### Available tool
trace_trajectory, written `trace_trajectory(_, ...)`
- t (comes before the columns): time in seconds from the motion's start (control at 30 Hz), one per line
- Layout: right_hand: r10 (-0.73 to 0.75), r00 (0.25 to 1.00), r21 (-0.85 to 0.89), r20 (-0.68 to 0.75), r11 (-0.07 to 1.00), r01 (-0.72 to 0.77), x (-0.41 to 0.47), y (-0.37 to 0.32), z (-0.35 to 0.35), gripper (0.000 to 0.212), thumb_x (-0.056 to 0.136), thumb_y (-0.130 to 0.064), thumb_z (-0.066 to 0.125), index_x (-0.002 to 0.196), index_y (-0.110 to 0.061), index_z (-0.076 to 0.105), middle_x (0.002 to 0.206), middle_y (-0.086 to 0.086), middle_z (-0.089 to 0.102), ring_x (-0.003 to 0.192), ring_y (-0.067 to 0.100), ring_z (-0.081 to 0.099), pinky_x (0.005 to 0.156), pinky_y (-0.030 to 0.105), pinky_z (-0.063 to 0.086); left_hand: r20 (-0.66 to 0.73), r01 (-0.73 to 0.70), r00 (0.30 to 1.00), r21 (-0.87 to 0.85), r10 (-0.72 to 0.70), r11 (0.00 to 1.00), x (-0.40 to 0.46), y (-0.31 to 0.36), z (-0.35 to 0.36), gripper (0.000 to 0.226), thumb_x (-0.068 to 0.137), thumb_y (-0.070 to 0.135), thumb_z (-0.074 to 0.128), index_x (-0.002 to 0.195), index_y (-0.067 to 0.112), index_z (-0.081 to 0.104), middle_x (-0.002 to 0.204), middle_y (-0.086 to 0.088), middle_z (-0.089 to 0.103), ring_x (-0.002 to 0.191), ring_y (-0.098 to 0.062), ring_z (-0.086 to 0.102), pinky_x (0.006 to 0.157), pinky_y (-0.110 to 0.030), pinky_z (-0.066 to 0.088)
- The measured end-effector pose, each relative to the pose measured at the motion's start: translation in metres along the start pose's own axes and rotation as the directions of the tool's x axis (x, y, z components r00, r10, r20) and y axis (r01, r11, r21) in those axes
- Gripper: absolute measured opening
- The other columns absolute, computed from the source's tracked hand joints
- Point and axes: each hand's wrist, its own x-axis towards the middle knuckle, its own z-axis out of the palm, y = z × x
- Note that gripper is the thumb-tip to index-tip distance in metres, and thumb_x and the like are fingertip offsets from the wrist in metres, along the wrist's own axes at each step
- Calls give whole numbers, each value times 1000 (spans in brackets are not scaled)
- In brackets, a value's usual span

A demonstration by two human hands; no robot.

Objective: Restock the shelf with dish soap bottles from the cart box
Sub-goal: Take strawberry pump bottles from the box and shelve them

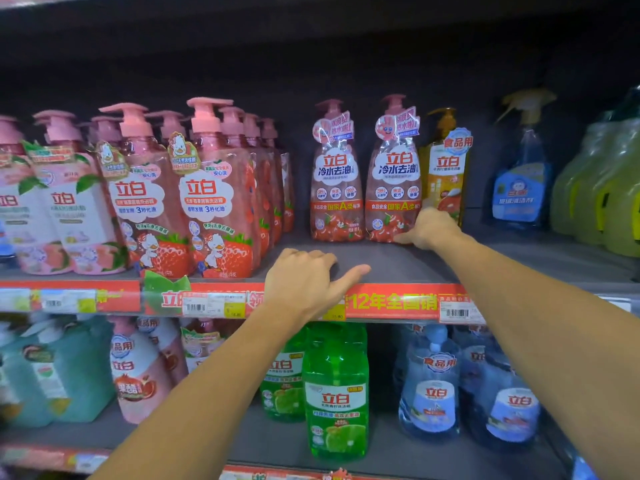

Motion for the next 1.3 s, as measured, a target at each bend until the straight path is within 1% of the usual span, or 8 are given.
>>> trace_trajectory(0.13,-58,997,-117,48,991,63,-21,3,-2,93,84,-68,60,153,-15,28,148,18,47,133,40,47,109,48,41,-4,5,1000,24,-5,1000,0,-2,-1,92,83,77,2,89,20,74,85,-2,73,82,-24,67,81,-35,40)
trace_trajectory(0.43,-365,931,-230,0,906,356,-130,-7,7,71,100,-61,32,150,-11,38,157,16,35,146,31,29,120,52,20,77,8,997,60,-13,998,-5,-2,-7,92,82,75,-1,97,19,70,88,-6,74,84,-27,68,80,-36,40)
trace_trajectory(0.57,-332,943,-405,-24,866,294,-156,-3,28,65,105,-52,9,159,-17,21,167,10,11,155,28,1,120,59,-6,164,-3,986,-40,9,999,-9,0,-9,82,89,74,12,131,16,53,127,-7,64,118,-26,57,102,-44,36)
trace_trajectory(0.7,-301,950,-443,-86,865,235,-175,1,37,65,105,-51,10,160,-17,7,168,12,-4,154,33,-10,121,59,-9,241,-19,970,-70,35,997,-28,8,-14,76,98,63,18,155,13,19,162,-7,21,150,-21,18,120,-53,11)
trace_trajectory(0.87,-351,927,-442,-130,858,263,-202,15,46,68,105,-48,29,160,-11,10,166,19,0,154,38,-2,122,57,6,99,-117,989,58,111,991,-72,20,-19,70,101,52,15,156,8,15,164,-12,11,151,-25,13,117,-60,17)
trace_trajectory(1.0,-275,961,-422,-17,873,243,-248,31,56,66,107,-44,26,160,-9,5,166,18,-6,154,37,-3,123,54,9,224,-216,954,55,199,975,-108,30,-24,69,103,53,19,157,12,5,165,-12,-3,152,-28,-3,118,-56,2)
trace_trajectory(1.17,-40,986,-433,160,895,106,-322,85,67,70,107,-45,28,159,-5,3,168,12,-3,155,29,-1,124,45,9,253,-242,928,-149,273,959,-169,70,-12,72,98,54,22,151,5,32,157,-20,30,146,-32,27,119,-46,17)
trace_trajectory(1.3,152,964,-505,219,863,-21,-407,158,73,71,104,-47,39,155,-1,18,162,19,19,149,35,20,121,45,19,330,-339,837,-313,436,887,-231,134,-11,65,101,48,34,151,6,27,155,-18,31,143,-34,29,115,-43,26)
